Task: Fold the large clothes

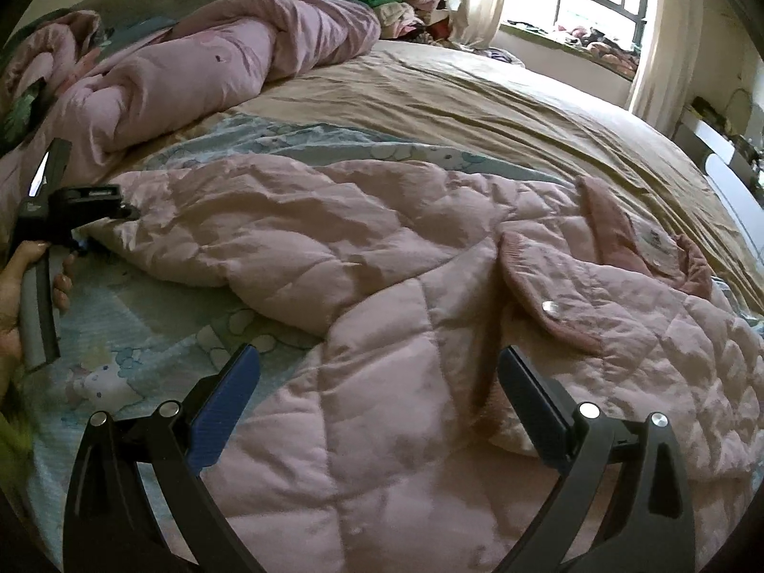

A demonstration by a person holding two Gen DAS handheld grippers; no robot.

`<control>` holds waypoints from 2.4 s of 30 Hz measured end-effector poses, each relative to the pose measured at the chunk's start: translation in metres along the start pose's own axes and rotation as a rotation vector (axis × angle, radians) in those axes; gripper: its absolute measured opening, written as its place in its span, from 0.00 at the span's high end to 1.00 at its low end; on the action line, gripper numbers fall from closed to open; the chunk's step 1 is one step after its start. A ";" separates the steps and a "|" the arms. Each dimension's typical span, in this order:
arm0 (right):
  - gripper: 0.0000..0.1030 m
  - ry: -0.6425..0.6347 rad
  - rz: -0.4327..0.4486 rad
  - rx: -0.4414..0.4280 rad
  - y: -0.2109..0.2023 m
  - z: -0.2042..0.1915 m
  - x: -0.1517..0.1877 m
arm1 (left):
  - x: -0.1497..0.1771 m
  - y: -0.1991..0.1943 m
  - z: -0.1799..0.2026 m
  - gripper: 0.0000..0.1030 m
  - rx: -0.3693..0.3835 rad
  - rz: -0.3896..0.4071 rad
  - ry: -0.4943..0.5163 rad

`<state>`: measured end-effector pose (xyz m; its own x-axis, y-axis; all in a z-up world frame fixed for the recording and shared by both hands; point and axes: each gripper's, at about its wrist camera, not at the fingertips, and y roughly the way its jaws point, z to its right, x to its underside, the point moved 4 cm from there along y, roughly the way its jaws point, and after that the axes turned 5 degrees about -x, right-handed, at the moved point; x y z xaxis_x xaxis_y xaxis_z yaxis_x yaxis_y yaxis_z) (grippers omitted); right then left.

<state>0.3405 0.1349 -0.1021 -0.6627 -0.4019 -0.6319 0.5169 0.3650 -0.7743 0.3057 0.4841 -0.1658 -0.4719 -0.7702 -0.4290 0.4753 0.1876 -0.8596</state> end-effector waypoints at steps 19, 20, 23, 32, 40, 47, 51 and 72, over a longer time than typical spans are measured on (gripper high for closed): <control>0.04 0.176 0.054 0.057 -0.060 0.081 0.045 | -0.005 -0.182 0.105 0.89 0.116 0.367 0.279; 0.04 0.183 0.057 0.060 -0.064 0.086 0.048 | -0.003 -0.189 0.112 0.90 0.123 0.377 0.288; 0.04 0.217 0.076 0.075 -0.083 0.106 0.059 | 0.006 -0.218 0.142 0.90 0.147 0.409 0.326; 0.04 0.334 0.168 0.121 -0.144 0.176 0.086 | 0.062 -0.278 0.229 0.91 0.226 0.462 0.467; 0.04 0.414 0.222 0.158 -0.185 0.231 0.110 | 0.147 -0.297 0.297 0.91 0.332 0.452 0.605; 0.04 0.481 0.235 0.198 -0.210 0.276 0.139 | 0.238 -0.283 0.350 0.91 0.427 0.377 0.750; 0.04 0.525 0.225 0.237 -0.217 0.299 0.161 | 0.301 -0.265 0.375 0.91 0.470 0.315 0.868; 0.04 0.597 0.157 0.311 -0.217 0.336 0.169 | 0.445 -0.193 0.371 0.31 0.544 0.071 1.303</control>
<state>0.2984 -0.2947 -0.0529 -0.7062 0.2000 -0.6792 0.7033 0.0877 -0.7055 0.2790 -0.1212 -0.0880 -0.6310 0.3935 -0.6686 0.6081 -0.2843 -0.7412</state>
